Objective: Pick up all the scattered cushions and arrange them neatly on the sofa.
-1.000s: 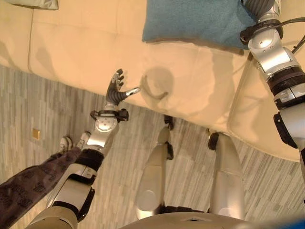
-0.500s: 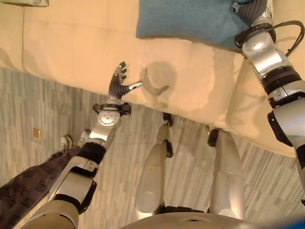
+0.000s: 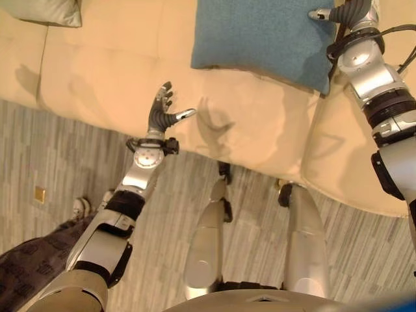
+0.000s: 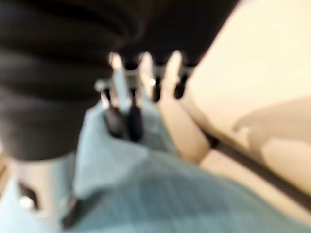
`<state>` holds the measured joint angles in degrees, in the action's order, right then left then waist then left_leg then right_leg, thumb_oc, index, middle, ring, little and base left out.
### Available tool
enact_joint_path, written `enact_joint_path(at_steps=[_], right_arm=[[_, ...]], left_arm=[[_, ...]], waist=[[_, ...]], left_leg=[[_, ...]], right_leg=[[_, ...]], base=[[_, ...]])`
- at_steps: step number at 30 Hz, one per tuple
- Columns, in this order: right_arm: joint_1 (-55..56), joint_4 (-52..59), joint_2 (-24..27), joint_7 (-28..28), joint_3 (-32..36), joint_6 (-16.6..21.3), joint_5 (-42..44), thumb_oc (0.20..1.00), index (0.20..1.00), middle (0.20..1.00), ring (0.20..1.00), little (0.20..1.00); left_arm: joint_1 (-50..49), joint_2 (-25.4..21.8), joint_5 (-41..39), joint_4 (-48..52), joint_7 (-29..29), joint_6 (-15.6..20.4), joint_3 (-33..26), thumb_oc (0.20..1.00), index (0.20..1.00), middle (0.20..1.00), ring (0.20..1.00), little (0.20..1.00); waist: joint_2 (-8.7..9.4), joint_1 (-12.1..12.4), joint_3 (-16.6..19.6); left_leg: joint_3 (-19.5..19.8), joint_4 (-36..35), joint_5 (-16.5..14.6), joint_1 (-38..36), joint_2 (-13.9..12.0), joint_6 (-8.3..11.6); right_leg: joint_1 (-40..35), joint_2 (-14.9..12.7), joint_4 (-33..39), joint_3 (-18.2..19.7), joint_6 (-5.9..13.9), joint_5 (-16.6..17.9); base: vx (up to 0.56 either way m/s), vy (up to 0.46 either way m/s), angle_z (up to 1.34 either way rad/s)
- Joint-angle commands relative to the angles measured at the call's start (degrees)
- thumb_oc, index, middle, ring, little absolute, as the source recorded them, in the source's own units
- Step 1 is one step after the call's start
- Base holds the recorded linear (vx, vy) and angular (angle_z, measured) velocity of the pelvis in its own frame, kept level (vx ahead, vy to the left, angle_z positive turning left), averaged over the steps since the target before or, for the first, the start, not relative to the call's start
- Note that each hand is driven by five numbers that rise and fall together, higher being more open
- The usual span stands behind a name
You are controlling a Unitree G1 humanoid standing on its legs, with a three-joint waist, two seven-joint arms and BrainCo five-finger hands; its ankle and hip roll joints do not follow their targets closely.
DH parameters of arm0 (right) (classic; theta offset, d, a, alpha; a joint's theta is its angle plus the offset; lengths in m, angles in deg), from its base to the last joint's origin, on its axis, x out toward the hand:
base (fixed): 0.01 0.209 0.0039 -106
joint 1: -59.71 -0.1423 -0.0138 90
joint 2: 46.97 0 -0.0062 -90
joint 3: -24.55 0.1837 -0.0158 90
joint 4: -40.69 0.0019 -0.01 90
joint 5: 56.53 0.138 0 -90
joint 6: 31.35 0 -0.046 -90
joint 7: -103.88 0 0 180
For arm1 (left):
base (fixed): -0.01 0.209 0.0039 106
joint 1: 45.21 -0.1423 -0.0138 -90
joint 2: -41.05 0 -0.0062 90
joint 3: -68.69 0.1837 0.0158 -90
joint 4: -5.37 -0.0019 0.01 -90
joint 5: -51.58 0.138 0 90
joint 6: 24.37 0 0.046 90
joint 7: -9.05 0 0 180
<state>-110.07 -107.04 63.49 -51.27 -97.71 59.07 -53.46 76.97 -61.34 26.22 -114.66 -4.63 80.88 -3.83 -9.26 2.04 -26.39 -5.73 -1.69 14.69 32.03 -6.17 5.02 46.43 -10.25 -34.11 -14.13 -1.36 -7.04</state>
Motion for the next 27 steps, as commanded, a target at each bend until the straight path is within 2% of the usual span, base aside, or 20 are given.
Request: enact_joint_path(at_steps=[1, 7, 11, 13, 15, 18, 20, 24, 26, 27], right_arm=[[-3.4, 4.4, 0.0, -0.1, 0.3, 4.1, -0.6, 1.0, 1.0, 1.0, 1.0, 1.0], [-2.2, 5.4, 2.6, -0.8, 0.5, 4.1, -0.7, 1.0, 1.0, 1.0, 1.0, 1.0], [0.5, 9.2, 4.0, -1.3, 0.8, 3.8, -2.7, 1.0, 1.0, 1.0, 1.0, 1.0], [1.7, 11.1, 5.3, -1.8, -0.1, 3.5, -5.5, 1.0, 1.0, 1.0, 1.0, 1.0], [0.6, 12.5, 9.1, -3.0, -4.8, 1.7, -14.2, 1.0, 1.0, 1.0, 1.0, 1.0], [-0.1, 11.4, 10.6, -3.8, -7.1, 0.9, -18.0, 1.0, 1.0, 1.0, 1.0, 1.0], [4.9, 16.1, 12.6, -4.3, -4.9, 0.4, -20.2, 1.0, 1.0, 1.0, 1.0, 1.0], [20.5, 26.6, 14.5, -5.8, 2.2, 2.0, -21.3, 1.0, 1.0, 1.0, 1.0, 1.0], [33.4, 32.9, 13.7, -8.3, 7.1, 3.5, -21.1, 1.0, 1.0, 1.0, 1.0, 1.0], [47.5, 36.7, 10.6, -11.3, 11.2, 5.5, -20.0, 1.0, 1.0, 1.0, 1.0, 1.0]], left_arm=[[2.4, -5.7, 0.1, -0.4, 0.5, 1.4, -1.2, 1.0, 1.0, 1.0, 1.0, 1.0], [1.0, -6.2, 0.1, 0.2, 1.3, 1.2, -2.1, 1.0, 1.0, 1.0, 1.0, 1.0], [-0.3, -5.8, 0.7, 0.5, 1.9, 0.7, -2.5, 1.0, 1.0, 1.0, 1.0, 1.0], [-0.9, -5.7, 0.9, 0.6, 2.1, 0.7, -2.7, 1.0, 1.0, 1.0, 1.0, 1.0], [-2.2, -6.2, 1.0, 1.3, 2.7, 0.7, -3.4, 1.0, 1.0, 1.0, 1.0, 1.0], [-2.8, -6.9, 1.0, 1.7, 3.1, 0.8, -3.9, 1.0, 1.0, 1.0, 1.0, 1.0], [-5.3, -6.7, 1.3, 3.3, 3.7, 0.7, -5.7, 1.0, 1.0, 1.0, 1.0, 1.0], [-10.9, -5.2, 3.2, 5.3, 4.5, -0.1, -8.0, 1.0, 1.0, 1.0, 1.0, 1.0], [-14.8, -3.3, 6.3, 4.7, 4.8, -1.3, -8.4, 1.0, 1.0, 1.0, 1.0, 1.0], [-19.4, -1.0, 9.9, 2.3, 5.9, -2.7, -8.3, 1.0, 1.0, 1.0, 1.0, 1.0]], waist=[[5.0, 1.2, -1.6], [5.72, 1.2, -1.9], [6.85, 0.9, -1.3], [7.53, 0.9, -0.8], [8.54, 0.8, 0.0], [8.74, 0.8, 0.3], [9.81, 0.3, 1.7], [12.17, -1.0, 4.8], [13.6, -2.0, 7.8], [13.92, -3.3, 10.3]], left_leg=[[-1.4, 2.8, -10.0, -6.3, -2.1, 4.73], [-1.4, 3.7, -10.1, -6.6, -2.2, 4.61], [-1.4, 4.0, -10.8, -8.3, -2.4, 4.44], [-1.4, 4.2, -11.1, -9.3, -2.4, 4.29], [-1.4, 4.3, -11.7, -11.0, -2.4, 4.13], [-1.4, 4.5, -12.1, -11.9, -2.3, 4.05], [-1.8, 4.9, -13.0, -14.2, -2.1, 3.68], [-2.7, 5.5, -14.5, -17.8, -2.1, 3.18], [-3.5, 5.1, -15.0, -20.5, -2.2, 2.72], [-4.5, 4.4, -15.6, -24.0, -2.3, 2.49]], right_leg=[[-5.8, 1.3, 15.6, 0.4, 7.81, 6.4], [-7.1, 1.1, 15.9, 0.2, 7.81, 6.8], [-9.4, 1.2, 16.6, 0.1, 7.65, 7.0], [-10.7, 1.2, 17.2, 0.2, 7.62, 7.2], [-13.0, 1.2, 18.4, 0.3, 7.62, 7.5], [-14.4, 1.0, 18.9, 0.1, 7.73, 7.7], [-17.9, 1.2, 21.0, 0.3, 7.96, 8.4], [-23.7, 1.7, 25.0, 0.3, 8.51, 9.3], [-26.9, 2.2, 26.2, 0.2, 8.9, 9.3], [-30.2, 2.7, 26.5, 0.1, 9.4, 8.4]], base=[[-0.03, 0.01, -0.01], [-0.01, 0.01, 0.02], [0.0, 0.007, 0.01], [0.01, 0.008, 0.02], [0.0, 0.019, 0.07], [0.0, 0.02, 0.02], [0.04, 0.063, 0.01], [0.08, 0.05, -0.06], [0.14, 0.09, -0.25], [0.14, 0.114, -0.29]])
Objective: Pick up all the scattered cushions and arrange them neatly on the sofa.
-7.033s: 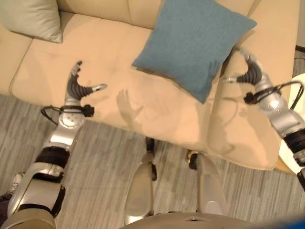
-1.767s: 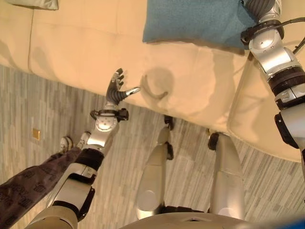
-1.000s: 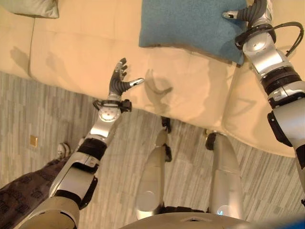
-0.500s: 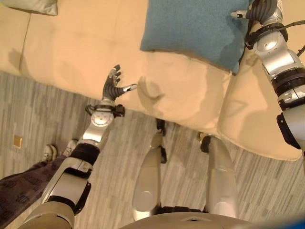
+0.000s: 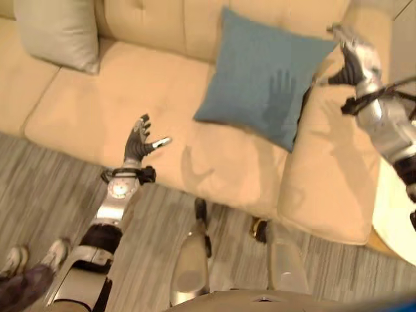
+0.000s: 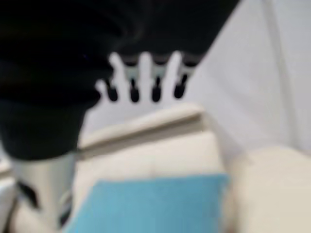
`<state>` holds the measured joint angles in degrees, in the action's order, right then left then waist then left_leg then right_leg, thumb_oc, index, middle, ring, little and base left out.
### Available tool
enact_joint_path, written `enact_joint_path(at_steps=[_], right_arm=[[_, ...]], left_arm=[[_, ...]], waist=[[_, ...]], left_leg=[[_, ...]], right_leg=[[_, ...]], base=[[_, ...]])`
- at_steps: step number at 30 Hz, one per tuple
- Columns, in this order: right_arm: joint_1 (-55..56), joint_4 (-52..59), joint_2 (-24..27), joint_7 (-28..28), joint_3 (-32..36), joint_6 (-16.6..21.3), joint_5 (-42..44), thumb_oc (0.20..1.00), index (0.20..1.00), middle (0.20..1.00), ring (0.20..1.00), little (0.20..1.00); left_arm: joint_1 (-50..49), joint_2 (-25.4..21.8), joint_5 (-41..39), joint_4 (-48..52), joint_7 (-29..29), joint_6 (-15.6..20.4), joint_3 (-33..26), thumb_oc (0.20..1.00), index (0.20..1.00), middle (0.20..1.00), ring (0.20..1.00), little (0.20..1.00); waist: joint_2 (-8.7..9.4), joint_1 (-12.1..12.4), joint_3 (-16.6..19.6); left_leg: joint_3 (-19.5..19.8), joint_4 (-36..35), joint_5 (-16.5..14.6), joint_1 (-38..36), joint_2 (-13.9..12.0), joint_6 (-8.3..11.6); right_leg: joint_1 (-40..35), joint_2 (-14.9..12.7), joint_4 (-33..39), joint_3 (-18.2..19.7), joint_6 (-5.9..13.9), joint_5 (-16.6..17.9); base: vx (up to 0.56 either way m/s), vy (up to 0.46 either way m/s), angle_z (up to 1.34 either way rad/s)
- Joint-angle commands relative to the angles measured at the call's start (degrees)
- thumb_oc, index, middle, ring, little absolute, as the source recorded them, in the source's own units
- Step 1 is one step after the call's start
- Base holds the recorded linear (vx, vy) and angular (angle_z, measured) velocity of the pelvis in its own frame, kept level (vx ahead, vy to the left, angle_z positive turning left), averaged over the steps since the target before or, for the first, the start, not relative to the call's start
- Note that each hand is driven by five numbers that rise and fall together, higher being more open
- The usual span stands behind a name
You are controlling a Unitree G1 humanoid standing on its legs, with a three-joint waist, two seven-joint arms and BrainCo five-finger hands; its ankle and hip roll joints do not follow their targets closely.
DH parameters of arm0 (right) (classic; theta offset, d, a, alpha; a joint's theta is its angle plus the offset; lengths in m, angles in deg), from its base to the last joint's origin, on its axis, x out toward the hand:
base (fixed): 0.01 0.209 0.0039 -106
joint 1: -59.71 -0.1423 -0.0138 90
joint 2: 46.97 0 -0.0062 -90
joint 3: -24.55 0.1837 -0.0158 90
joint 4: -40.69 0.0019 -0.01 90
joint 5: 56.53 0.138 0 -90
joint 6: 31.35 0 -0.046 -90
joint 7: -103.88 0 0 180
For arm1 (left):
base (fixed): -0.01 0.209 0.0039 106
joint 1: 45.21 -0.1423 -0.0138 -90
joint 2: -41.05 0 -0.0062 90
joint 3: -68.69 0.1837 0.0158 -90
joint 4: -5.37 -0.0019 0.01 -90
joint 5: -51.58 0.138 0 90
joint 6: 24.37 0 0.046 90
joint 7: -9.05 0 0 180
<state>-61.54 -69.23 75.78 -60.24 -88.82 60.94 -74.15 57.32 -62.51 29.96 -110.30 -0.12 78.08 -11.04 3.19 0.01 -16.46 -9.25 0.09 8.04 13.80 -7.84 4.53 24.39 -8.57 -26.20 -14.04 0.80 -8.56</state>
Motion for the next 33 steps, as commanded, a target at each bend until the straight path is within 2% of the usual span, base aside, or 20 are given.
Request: enact_joint_path(at_steps=[1, 2, 5, 7, 14, 15, 17, 18, 19, 20, 22, 23, 24, 26, 29, 31, 32, 33], right_arm=[[2.2, -0.8, -2.4, -3.1, 3.0, 3.9, 0.6, 1.0, 1.0, 1.0, 1.0, 1.0], [2.5, -0.6, -2.4, -3.1, 3.2, 3.9, 0.6, 1.0, 1.0, 1.0, 1.0, 1.0], [16.1, -2.3, -5.9, -5.9, 6.5, 4.5, -0.5, 1.0, 1.0, 1.0, 1.0, 1.0], [22.6, -8.4, -9.3, -6.9, 6.4, 4.3, -2.8, 1.0, 1.0, 1.0, 1.0, 1.0], [31.2, -20.0, -15.6, -7.9, 5.2, 4.9, -4.5, 1.0, 1.0, 1.0, 1.0, 1.0], [33.7, -24.3, -18.3, -8.2, 4.5, 5.0, -4.8, 1.0, 1.0, 1.0, 1.0, 1.0], [34.6, -29.7, -20.9, -8.5, 3.5, 4.6, -4.6, 1.0, 1.0, 1.0, 1.0, 1.0], [35.0, -32.3, -22.0, -8.8, 3.0, 4.5, -4.5, 1.0, 1.0, 1.0, 1.0, 1.0], [34.9, -32.4, -22.1, -8.8, 3.0, 4.5, -4.5, 1.0, 1.0, 1.0, 1.0, 1.0], [35.0, -35.0, -23.1, -8.7, 2.3, 4.2, -4.2, 1.0, 1.0, 1.0, 1.0, 1.0], [34.4, -41.5, -26.6, -9.2, 1.9, 3.0, -3.0, 1.0, 1.0, 1.0, 1.0, 1.0], [34.3, -41.6, -26.6, -9.1, 1.9, 3.1, -3.0, 1.0, 1.0, 1.0, 1.0, 1.0], [33.7, -42.3, -27.4, -9.0, 2.1, 2.8, -1.7, 1.0, 1.0, 1.0, 1.0, 1.0], [32.6, -44.1, -28.1, -9.0, 2.4, 2.0, -0.5, 1.0, 1.0, 1.0, 1.0, 1.0], [31.2, -45.3, -29.2, -9.1, 2.2, 1.3, -0.2, 1.0, 1.0, 1.0, 1.0, 1.0], [30.2, -45.3, -29.6, -9.4, 2.0, 0.9, -0.3, 1.0, 1.0, 1.0, 1.0, 1.0], [30.1, -45.3, -29.6, -9.4, 2.0, 0.9, -0.3, 1.0, 1.0, 1.0, 1.0, 1.0], [29.6, -44.9, -30.2, -9.6, 1.6, 0.7, -0.4, 1.0, 1.0, 1.0, 1.0, 1.0]], left_arm=[[-1.1, 0.6, 6.8, -3.0, 1.7, -0.3, -1.2, 1.0, 1.0, 1.0, 1.0, 1.0], [-1.2, 0.5, 6.9, -3.0, 1.7, -0.3, -1.1, 1.0, 1.0, 1.0, 1.0, 1.0], [-6.7, 3.6, 11.8, -10.4, 2.9, -2.7, -2.0, 1.0, 1.0, 1.0, 1.0, 1.0], [-9.5, 5.3, 15.3, -17.1, 3.7, -4.0, -2.3, 1.0, 1.0, 1.0, 1.0, 1.0], [-14.5, 7.9, 21.5, -28.8, 3.8, -5.3, -2.5, 1.0, 1.0, 1.0, 1.0, 1.0], [-16.6, 8.8, 23.2, -31.8, 3.9, -5.1, -2.4, 1.0, 1.0, 1.0, 1.0, 1.0], [-17.7, 9.7, 24.5, -34.1, 4.1, -5.3, -1.7, 1.0, 1.0, 1.0, 1.0, 1.0], [-18.0, 10.2, 24.9, -35.2, 4.3, -5.4, -1.3, 1.0, 1.0, 1.0, 1.0, 1.0], [-18.0, 10.2, 24.9, -35.2, 4.3, -5.4, -1.3, 1.0, 1.0, 1.0, 1.0, 1.0], [-17.9, 10.7, 25.4, -36.1, 4.4, -5.2, -0.8, 1.0, 1.0, 1.0, 1.0, 1.0], [-17.7, 12.5, 25.3, -37.9, 4.3, -5.2, 0.0, 1.0, 1.0, 1.0, 1.0, 1.0], [-17.7, 12.5, 25.3, -37.9, 4.3, -5.2, 0.0, 1.0, 1.0, 1.0, 1.0, 1.0], [-17.0, 13.3, 24.6, -38.0, 4.1, -5.2, 0.4, 1.0, 1.0, 1.0, 1.0, 1.0], [-15.6, 13.9, 24.0, -37.7, 4.1, -5.2, 1.6, 1.0, 1.0, 1.0, 1.0, 1.0], [-14.0, 13.6, 24.6, -38.2, 4.0, -5.2, 2.5, 1.0, 1.0, 1.0, 1.0, 1.0], [-13.3, 13.5, 24.3, -38.5, 3.8, -5.1, 2.6, 1.0, 1.0, 1.0, 1.0, 1.0], [-13.3, 13.5, 24.3, -38.5, 3.8, -5.1, 2.6, 1.0, 1.0, 1.0, 1.0, 1.0], [-13.1, 13.2, 24.9, -38.7, 4.1, -5.1, 2.8, 1.0, 1.0, 1.0, 1.0, 1.0]], waist=[[1.54, -1.8, 1.4], [1.55, -1.7, 1.4], [1.54, -3.2, 4.6], [1.61, -3.6, 6.6], [2.08, -4.2, 9.3], [2.5, -4.1, 10.0], [2.97, -4.2, 10.1], [3.24, -4.2, 9.8], [3.36, -4.2, 9.9], [3.51, -3.8, 9.6], [3.23, -4.3, 9.7], [3.22, -4.4, 9.7], [2.63, -5.0, 10.0], [2.06, -6.1, 9.9], [2.8, -6.3, 9.5], [3.93, -6.1, 8.4], [3.96, -6.1, 8.4], [4.36, -6.1, 7.5]], left_leg=[[-1.2, 2.3, -8.8, -6.3, -0.5, 2.84], [-1.2, 2.2, -8.8, -6.4, -0.5, 2.84], [-2.5, 0.2, -8.9, -10.2, -0.4, 2.86], [-2.9, -1.1, -9.0, -12.7, -0.4, 2.79], [-3.3, -3.3, -8.5, -15.7, -0.7, 3.17], [-3.2, -2.9, -8.4, -15.8, -0.7, 3.35], [-3.1, -0.2, -10.2, -15.6, -0.2, 3.17], [-2.7, 3.2, -12.9, -16.0, 0.2, 2.97], [-2.7, 3.3, -12.8, -15.7, 0.3, 2.9], [-1.7, 6.9, -15.7, -16.3, 1.3, 2.66], [1.1, 9.5, -17.7, -18.7, 4.4, 2.13], [1.1, 9.5, -17.7, -18.7, 4.4, 2.12], [2.2, 9.8, -18.2, -20.0, 5.7, 1.74], [2.1, 7.0, -20.0, -22.2, 7.3, 0.39], [0.7, 3.7, -21.4, -23.5, 8.9, -1.81], [0.9, 2.4, -20.6, -23.4, 10.3, -2.99], [0.8, 2.3, -20.6, -23.5, 10.4, -3.01], [1.1, 1.4, -19.7, -23.3, 10.4, -3.67]], right_leg=[[-8.8, 1.0, 19.0, 0.0, 7.31, 10.0], [-8.9, 1.0, 19.1, 0.0, 7.32, 10.0], [-12.6, 1.5, 20.9, -0.6, 7.85, 9.6], [-15.0, 1.9, 21.7, -0.7, 7.91, 9.1], [-19.0, 3.2, 25.0, -0.6, 7.79, 8.9], [-20.3, 3.5, 26.4, -0.7, 7.79, 9.1], [-21.3, 3.4, 27.5, -0.7, 7.66, 9.3], [-21.7, 3.1, 27.5, -0.5, 7.59, 9.5], [-21.5, 3.0, 27.6, -0.5, 7.59, 9.6], [-21.8, 2.6, 27.6, -0.2, 7.49, 9.6], [-20.5, 2.5, 27.0, 0.5, 7.36, 10.9], [-20.5, 2.5, 27.0, 0.4, 7.37, 10.9], [-19.3, 2.8, 26.6, 1.3, 7.49, 11.8], [-17.0, 2.6, 25.9, 1.9, 8.37, 13.2], [-14.9, 1.3, 25.5, 2.5, 10.28, 15.6], [-13.4, -0.1, 26.3, 2.8, 12.49, 19.5], [-13.4, -0.1, 26.4, 2.9, 12.51, 19.5], [-12.2, -0.8, 26.7, 4.0, 14.04, 21.9]], base=[[0.11, 0.094, -0.33], [0.05, 0.051, -0.21], [0.08, 0.067, -0.15], [0.07, 0.017, -0.02], [0.05, -0.022, -0.01], [-0.01, -0.051, 0.11], [-0.04, -0.044, 0.2], [-0.05, -0.012, 0.24], [-0.05, 0.017, 0.24], [-0.06, 0.041, 0.14], [-0.13, 0.101, -0.17], [-0.18, 0.161, -0.49], [-0.22, 0.218, -0.34], [-0.25, 0.248, -0.4], [-0.24, 0.234, -0.54], [-0.32, 0.251, -0.36], [-0.35, 0.174, -0.8], [-0.3, 0.082, -0.76]])
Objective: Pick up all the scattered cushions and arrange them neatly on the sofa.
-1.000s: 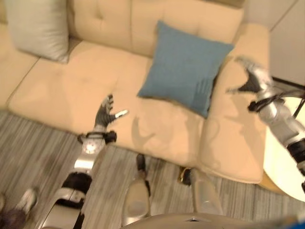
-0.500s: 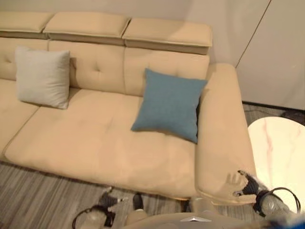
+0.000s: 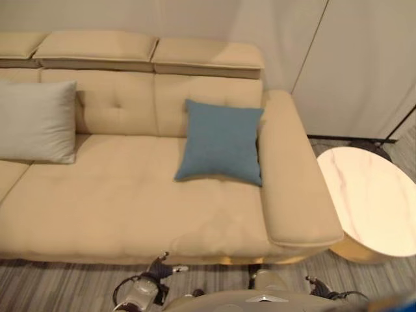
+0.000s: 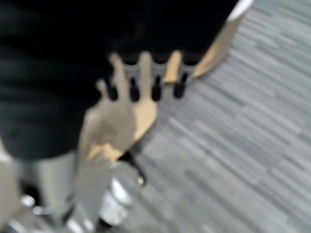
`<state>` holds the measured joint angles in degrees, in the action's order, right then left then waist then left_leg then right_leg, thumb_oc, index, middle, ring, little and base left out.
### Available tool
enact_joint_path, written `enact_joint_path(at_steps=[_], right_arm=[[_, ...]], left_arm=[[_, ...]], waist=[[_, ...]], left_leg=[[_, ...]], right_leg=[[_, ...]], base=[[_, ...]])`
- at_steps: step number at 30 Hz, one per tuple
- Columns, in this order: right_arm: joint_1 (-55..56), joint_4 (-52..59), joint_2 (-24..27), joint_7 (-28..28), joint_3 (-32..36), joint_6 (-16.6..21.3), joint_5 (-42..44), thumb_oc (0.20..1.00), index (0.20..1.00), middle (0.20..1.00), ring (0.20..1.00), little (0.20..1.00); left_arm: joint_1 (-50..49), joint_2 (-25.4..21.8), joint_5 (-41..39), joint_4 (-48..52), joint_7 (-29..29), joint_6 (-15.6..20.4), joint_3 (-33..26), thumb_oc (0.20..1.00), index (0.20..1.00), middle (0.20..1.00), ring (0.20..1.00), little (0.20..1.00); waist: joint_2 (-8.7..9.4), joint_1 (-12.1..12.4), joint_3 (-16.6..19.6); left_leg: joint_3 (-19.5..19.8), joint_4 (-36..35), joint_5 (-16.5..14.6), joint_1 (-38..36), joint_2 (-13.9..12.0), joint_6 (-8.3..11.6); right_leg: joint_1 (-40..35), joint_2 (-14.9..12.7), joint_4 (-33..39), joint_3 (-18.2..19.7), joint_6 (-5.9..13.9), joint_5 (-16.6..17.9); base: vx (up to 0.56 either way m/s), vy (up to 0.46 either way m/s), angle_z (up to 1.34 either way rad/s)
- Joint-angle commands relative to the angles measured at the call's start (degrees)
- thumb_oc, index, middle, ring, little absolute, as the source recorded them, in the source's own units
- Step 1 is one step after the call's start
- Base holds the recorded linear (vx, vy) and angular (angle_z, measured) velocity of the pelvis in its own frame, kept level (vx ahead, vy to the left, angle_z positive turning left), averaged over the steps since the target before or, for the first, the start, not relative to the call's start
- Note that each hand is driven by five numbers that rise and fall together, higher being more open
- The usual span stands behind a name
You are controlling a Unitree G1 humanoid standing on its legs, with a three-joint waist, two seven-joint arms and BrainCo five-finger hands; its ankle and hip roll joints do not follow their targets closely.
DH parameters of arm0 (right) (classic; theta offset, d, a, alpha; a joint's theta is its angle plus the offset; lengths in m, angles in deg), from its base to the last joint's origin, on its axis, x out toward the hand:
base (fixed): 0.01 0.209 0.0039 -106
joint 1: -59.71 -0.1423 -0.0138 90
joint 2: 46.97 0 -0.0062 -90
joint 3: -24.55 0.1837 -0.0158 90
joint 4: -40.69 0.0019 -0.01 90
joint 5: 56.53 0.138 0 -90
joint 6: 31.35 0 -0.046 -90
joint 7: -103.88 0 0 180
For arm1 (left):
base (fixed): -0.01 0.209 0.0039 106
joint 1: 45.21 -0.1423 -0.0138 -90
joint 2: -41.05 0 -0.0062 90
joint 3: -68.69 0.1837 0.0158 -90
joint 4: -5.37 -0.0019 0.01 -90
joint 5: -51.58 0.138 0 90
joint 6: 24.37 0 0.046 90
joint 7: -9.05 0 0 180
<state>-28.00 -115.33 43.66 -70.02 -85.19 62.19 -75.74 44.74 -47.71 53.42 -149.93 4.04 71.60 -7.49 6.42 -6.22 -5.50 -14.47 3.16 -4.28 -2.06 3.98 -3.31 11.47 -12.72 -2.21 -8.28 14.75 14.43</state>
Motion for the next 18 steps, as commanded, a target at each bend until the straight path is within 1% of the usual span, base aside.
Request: enact_joint_path(at_steps=[1, 2, 3, 4, 5, 6, 7, 8, 9, 10, 11, 12, 13, 14, 15, 18], right_arm=[[-4.1, 1.2, 1.6, 0.1, -2.1, -0.5, 1.5, 1.0, 1.0, 1.0, 1.0, 1.0], [-4.1, 1.2, 1.3, 0.0, -2.3, -0.6, 1.4, 1.0, 1.0, 1.0, 1.0, 1.0], [-4.0, 1.0, 1.2, -0.2, -2.5, -0.7, 1.5, 1.0, 1.0, 1.0, 1.0, 1.0], [-3.8, 0.4, 0.9, -0.5, -3.0, -0.8, 1.7, 1.0, 1.0, 1.0, 1.0, 1.0], [-3.2, -0.3, 0.5, -0.9, -2.7, -0.6, 2.3, 1.0, 1.0, 1.0, 1.0, 1.0], [-3.2, -0.3, 0.4, -0.9, -2.7, -0.6, 2.3, 1.0, 1.0, 1.0, 1.0, 1.0], [-2.7, -0.7, 0.3, -0.9, -2.5, -0.6, 2.5, 1.0, 1.0, 1.0, 1.0, 1.0], [-2.0, -1.0, -0.1, -1.1, -2.5, -0.5, 2.9, 1.0, 1.0, 1.0, 1.0, 1.0], [-2.0, -1.0, -0.1, -1.1, -2.5, -0.5, 2.9, 1.0, 1.0, 1.0, 1.0, 1.0], [-1.6, -2.0, -0.7, -0.5, -1.9, -0.5, 4.5, 1.0, 1.0, 1.0, 1.0, 1.0], [-1.1, -0.1, -0.3, -1.3, -1.7, 0.0, 4.4, 1.0, 1.0, 1.0, 1.0, 1.0], [-1.3, 0.2, -0.2, -1.6, -1.7, -0.4, 4.1, 1.0, 1.0, 1.0, 1.0, 1.0], [-1.3, 0.2, -0.2, -1.6, -1.8, -0.4, 4.1, 1.0, 1.0, 1.0, 1.0, 1.0], [-1.2, 1.0, 0.3, -1.6, -2.1, -0.3, 3.6, 1.0, 1.0, 1.0, 1.0, 1.0], [-1.2, 1.1, 0.3, -1.6, -2.2, -0.4, 3.6, 1.0, 1.0, 1.0, 1.0, 1.0], [-1.2, 1.1, 0.7, -1.7, -1.8, -0.4, 3.8, 1.0, 1.0, 1.0, 1.0, 1.0]], left_arm=[[-0.6, -1.8, 1.8, 1.0, 0.2, 1.6, -0.3, 1.0, 1.0, 1.0, 1.0, 1.0], [-0.5, -1.8, 2.2, 1.0, 0.4, 1.5, 0.3, 1.0, 1.0, 1.0, 1.0, 1.0], [-0.2, -2.0, 2.3, 1.1, 0.5, 1.3, 0.6, 1.0, 1.0, 1.0, 1.0, 1.0], [-0.1, -2.2, 2.6, 1.1, 0.8, 1.1, 0.8, 1.0, 1.0, 1.0, 1.0, 1.0], [-0.6, -2.3, 2.7, 0.6, 1.1, 0.9, 0.9, 1.0, 1.0, 1.0, 1.0, 1.0], [-0.6, -2.3, 2.7, 0.6, 1.1, 0.9, 0.9, 1.0, 1.0, 1.0, 1.0, 1.0], [-0.5, -2.4, 2.6, 0.6, 1.2, 0.8, 0.9, 1.0, 1.0, 1.0, 1.0, 1.0], [-0.4, -2.6, 3.0, 0.5, 1.2, 0.5, 0.9, 1.0, 1.0, 1.0, 1.0, 1.0], [-0.4, -2.6, 3.0, 0.5, 1.2, 0.5, 0.9, 1.0, 1.0, 1.0, 1.0, 1.0], [-2.8, -2.5, 3.6, 0.3, 1.2, 1.8, 0.8, 1.0, 1.0, 1.0, 1.0, 1.0], [-0.9, -5.3, 2.2, -1.2, 2.3, 1.1, -0.8, 1.0, 1.0, 1.0, 1.0, 1.0], [-0.3, -6.2, 1.8, -1.3, 2.1, 1.1, -1.7, 1.0, 1.0, 1.0, 1.0, 1.0], [-0.3, -6.3, 1.8, -1.3, 2.1, 1.1, -1.7, 1.0, 1.0, 1.0, 1.0, 1.0], [-0.3, -6.4, 1.2, -1.0, 1.7, 1.2, -2.5, 1.0, 1.0, 1.0, 1.0, 1.0], [-0.3, -6.4, 1.2, -1.0, 1.7, 1.2, -2.5, 1.0, 1.0, 1.0, 1.0, 1.0], [-0.5, -5.8, 1.5, -1.6, 1.4, 1.3, -2.9, 1.0, 1.0, 1.0, 1.0, 1.0]], waist=[[1.02, 0.0, -4.0], [0.79, -0.2, -4.4], [0.67, 0.1, -4.6], [0.04, 1.3, -4.7], [-0.22, 2.0, -4.0], [-0.12, 2.0, -3.8], [-0.2, 2.2, -3.5], [-0.29, 2.5, -2.4], [-0.26, 2.5, -2.4], [-0.15, 3.8, -2.2], [0.74, 3.6, -0.9], [0.88, 3.3, -0.4], [0.89, 3.3, -0.4], [1.0, 3.0, 0.5], [0.98, 3.0, 0.5], [0.65, 2.3, 1.7]], left_leg=[[6.7, -1.7, -6.7, -7.0, -1.8, 3.89], [7.2, -1.6, -6.3, -6.5, -1.8, 3.39], [7.2, -1.5, -6.1, -6.0, -1.9, 3.04], [6.2, -1.6, -5.2, -5.2, -2.4, 2.39], [5.8, -2.5, -4.3, -4.6, -2.7, 2.34], [5.8, -2.5, -4.1, -4.4, -2.7, 2.33], [5.8, -2.4, -3.9, -4.2, -2.9, 2.22], [5.5, -2.6, -3.2, -3.3, -3.4, 2.15], [5.4, -2.6, -3.3, -3.4, -3.4, 2.14], [4.7, -2.5, -2.8, -2.6, -4.1, 2.48], [3.3, -3.0, -2.0, -1.9, -4.0, 3.33], [2.5, -3.2, -1.7, -2.0, -4.2, 3.55], [2.5, -3.3, -1.7, -2.0, -4.2, 3.56], [0.8, -3.8, -1.2, -2.2, -4.9, 4.04], [0.8, -3.8, -1.2, -2.2, -4.9, 4.05], [-0.3, -5.7, -0.1, -3.1, -5.3, 4.69]], right_leg=[[1.2, 3.3, 2.4, -0.5, 0.25, -1.0], [1.7, 3.4, 1.3, 1.2, 0.17, -1.5], [1.3, 3.5, 0.3, 1.9, -0.3, -3.0], [-0.4, 3.5, -3.6, 0.4, -2.21, -6.5], [-2.1, 3.8, -7.6, 0.3, -3.46, -9.2], [-1.9, 3.7, -7.5, 0.3, -3.47, -9.1], [-3.0, 4.1, -9.4, 1.0, -3.55, -10.4], [-4.6, 4.3, -11.2, 1.7, -3.65, -11.6], [-4.6, 4.3, -11.3, 1.8, -3.63, -11.7], [-7.2, 3.4, -11.4, 0.7, -3.65, -12.0], [-9.6, 2.8, -7.6, -0.1, -3.43, -11.6], [-9.7, 2.6, -6.6, -0.3, -3.05, -10.8], [-9.7, 2.6, -6.5, -0.3, -3.05, -10.7], [-10.9, 2.8, -3.3, -1.1, -2.73, -10.3], [-10.9, 2.8, -3.3, -1.1, -2.74, -10.2], [-12.5, 3.7, 0.7, -0.3, -2.99, -10.4]], base=[[-0.39, 0.124, -0.65], [-0.29, 0.102, -0.1], [-0.34, 0.13, 0.01], [-0.37, 0.119, -0.06], [-0.28, 0.083, -0.35], [-0.16, 0.039, -0.52], [-0.11, -0.018, -0.48], [-0.11, -0.017, -0.26], [-0.16, -0.091, 0.0], [-0.11, -0.11, 0.14], [-0.11, -0.131, 0.19], [-0.02, -0.063, -0.01], [-0.01, -0.1, -0.19], [-0.01, -0.08, -0.51], [0.0, -0.102, -0.8], [0.01, -0.049, -0.79]])
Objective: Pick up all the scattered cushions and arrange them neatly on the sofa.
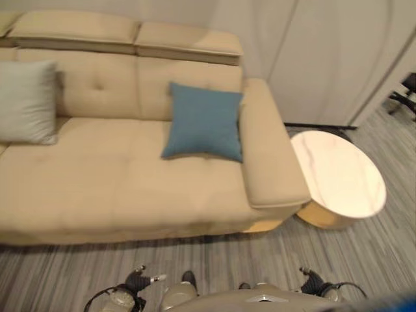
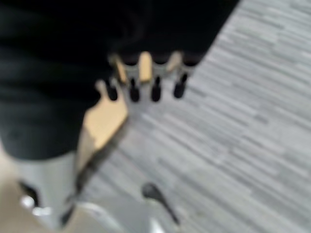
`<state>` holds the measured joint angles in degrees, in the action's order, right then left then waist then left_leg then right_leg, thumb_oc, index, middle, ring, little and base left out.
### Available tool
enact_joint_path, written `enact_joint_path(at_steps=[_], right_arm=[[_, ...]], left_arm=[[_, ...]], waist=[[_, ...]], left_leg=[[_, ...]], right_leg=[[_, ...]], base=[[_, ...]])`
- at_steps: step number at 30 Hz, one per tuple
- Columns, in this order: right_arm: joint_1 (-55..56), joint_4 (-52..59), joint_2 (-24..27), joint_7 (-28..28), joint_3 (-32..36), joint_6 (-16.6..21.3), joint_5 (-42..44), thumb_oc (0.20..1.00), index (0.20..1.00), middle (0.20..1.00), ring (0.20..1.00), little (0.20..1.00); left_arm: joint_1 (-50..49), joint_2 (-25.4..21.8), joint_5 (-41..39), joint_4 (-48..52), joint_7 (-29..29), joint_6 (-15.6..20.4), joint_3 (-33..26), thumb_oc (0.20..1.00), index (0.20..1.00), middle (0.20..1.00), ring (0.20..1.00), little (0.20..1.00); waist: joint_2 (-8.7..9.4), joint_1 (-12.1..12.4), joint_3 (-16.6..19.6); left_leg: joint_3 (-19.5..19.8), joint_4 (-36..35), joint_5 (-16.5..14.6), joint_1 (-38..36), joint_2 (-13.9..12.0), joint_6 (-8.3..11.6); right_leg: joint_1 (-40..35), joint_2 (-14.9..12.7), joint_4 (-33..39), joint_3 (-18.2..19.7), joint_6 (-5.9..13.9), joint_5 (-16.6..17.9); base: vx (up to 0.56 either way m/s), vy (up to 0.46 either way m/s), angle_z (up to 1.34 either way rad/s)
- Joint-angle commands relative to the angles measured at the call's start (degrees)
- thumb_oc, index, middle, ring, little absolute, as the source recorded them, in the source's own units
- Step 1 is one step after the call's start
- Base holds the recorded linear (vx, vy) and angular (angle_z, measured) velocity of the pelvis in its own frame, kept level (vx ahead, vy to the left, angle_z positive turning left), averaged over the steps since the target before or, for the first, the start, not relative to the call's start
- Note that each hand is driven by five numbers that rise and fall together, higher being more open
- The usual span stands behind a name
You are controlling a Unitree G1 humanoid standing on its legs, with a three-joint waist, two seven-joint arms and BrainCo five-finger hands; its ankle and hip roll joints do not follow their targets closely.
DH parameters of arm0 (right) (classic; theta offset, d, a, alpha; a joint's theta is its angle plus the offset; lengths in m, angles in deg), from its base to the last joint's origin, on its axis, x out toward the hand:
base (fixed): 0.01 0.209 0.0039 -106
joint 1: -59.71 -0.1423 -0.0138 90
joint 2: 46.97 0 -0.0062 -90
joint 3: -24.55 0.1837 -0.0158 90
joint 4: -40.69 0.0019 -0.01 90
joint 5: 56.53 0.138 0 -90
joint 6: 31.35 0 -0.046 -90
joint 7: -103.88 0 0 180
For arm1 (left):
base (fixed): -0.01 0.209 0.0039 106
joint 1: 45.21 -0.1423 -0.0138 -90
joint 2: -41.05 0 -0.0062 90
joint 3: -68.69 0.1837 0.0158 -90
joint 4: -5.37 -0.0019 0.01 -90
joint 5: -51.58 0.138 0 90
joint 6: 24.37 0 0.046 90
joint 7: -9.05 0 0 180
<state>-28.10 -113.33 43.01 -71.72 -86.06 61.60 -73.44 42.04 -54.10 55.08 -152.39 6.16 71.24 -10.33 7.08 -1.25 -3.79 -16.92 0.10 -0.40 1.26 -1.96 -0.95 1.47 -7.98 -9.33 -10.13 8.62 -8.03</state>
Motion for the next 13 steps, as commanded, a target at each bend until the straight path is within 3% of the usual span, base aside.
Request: enact_joint_path(at_steps=[1, 13], right_arm=[[-1.1, -0.9, 1.4, 0.0, -0.9, 0.2, 1.5, 1.0, 1.0, 1.0, 1.0, 1.0], [-0.6, -1.6, 1.8, 0.3, -0.2, 0.0, 2.0, 1.0, 1.0, 1.0, 1.0, 1.0]], left_arm=[[2.2, 0.6, -0.1, 0.8, -0.7, 1.6, -0.1, 1.0, 1.0, 1.0, 1.0, 1.0], [2.0, 2.1, 0.2, 0.3, -0.5, 1.1, -0.3, 1.0, 1.0, 1.0, 1.0, 1.0]], waist=[[-0.03, -2.7, 0.0], [-1.13, -3.2, 0.9]], left_leg=[[2.2, -2.7, -4.0, -6.5, 0.7, 2.33], [1.7, -5.1, -2.9, -8.5, 0.0, 3.3]], right_leg=[[-2.6, -1.0, 7.9, 1.5, 3.13, 12.1], [-5.5, 0.7, 12.5, 0.5, 2.33, 10.6]], base=[[0.02, -0.045, -0.16], [0.01, -0.01, 0.0]])
